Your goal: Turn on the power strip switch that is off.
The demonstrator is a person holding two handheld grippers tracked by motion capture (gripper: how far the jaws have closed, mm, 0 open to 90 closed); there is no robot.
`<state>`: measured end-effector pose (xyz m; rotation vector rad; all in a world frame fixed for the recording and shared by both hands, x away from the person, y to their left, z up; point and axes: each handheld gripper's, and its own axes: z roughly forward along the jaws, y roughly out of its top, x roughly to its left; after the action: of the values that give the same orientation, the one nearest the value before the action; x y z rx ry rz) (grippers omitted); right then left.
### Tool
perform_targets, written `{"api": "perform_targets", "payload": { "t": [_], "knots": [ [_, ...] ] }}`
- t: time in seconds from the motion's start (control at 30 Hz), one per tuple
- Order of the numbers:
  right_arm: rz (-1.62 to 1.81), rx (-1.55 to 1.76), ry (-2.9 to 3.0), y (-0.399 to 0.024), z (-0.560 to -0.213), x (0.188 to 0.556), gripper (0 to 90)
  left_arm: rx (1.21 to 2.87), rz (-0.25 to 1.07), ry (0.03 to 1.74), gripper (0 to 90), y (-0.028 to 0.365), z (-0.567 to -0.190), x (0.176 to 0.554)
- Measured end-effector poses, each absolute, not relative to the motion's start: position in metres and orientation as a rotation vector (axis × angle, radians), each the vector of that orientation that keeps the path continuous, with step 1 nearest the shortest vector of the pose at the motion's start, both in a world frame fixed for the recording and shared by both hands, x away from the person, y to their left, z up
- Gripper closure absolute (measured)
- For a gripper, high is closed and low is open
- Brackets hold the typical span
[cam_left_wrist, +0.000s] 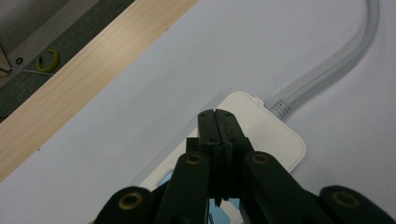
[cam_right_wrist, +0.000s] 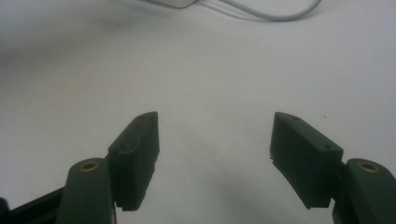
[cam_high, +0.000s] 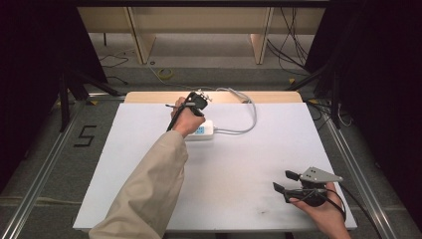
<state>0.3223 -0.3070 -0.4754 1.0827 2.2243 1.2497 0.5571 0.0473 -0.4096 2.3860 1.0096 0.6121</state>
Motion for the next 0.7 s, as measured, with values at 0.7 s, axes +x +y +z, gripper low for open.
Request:
{"api": "perform_targets", "payload": {
  "t": [0.7],
  "knots": [
    [1.253,1.086,2.222,-0.308,-0.475,0.322,34.0,2.395,0.609,1.032,89.9,0.057,-0.412,0.573]
  ]
}}
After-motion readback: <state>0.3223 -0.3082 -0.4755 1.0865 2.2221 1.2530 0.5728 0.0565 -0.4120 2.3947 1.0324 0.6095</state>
